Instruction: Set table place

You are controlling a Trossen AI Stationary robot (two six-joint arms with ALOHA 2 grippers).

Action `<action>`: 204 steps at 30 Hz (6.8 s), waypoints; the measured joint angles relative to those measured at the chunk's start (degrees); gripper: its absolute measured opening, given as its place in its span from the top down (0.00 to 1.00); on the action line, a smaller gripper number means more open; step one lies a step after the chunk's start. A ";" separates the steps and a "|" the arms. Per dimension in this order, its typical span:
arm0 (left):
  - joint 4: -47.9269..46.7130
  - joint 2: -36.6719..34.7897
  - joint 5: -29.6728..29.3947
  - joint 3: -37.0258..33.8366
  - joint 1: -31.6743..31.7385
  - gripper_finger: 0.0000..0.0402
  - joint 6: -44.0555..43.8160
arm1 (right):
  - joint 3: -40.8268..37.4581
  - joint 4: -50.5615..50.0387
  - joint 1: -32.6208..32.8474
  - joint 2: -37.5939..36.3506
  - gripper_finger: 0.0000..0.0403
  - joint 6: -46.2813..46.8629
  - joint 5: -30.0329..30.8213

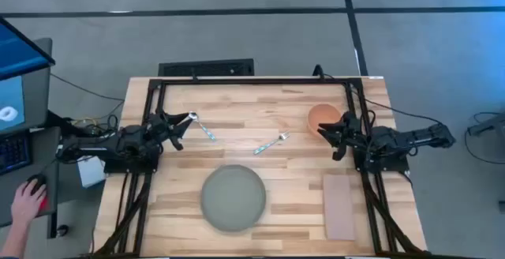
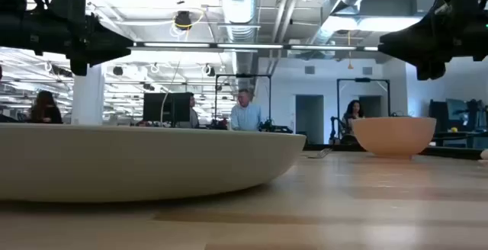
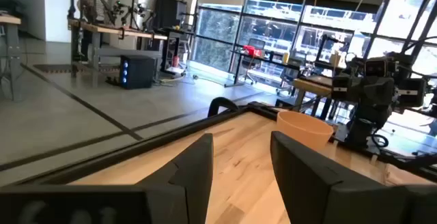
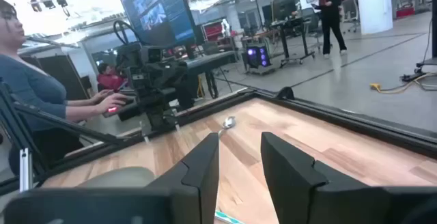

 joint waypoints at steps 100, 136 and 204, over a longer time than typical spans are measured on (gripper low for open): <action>0.26 0.00 2.01 0.02 0.00 0.66 -3.47 | -0.01 0.00 0.01 0.01 0.67 0.00 0.01; -12.85 34.29 25.56 21.03 0.02 0.52 -8.29 | -0.01 2.64 0.00 0.00 0.67 -0.69 0.02; -15.65 84.17 43.95 36.02 -0.31 0.59 -10.16 | -0.02 0.01 0.00 0.00 0.67 4.88 0.03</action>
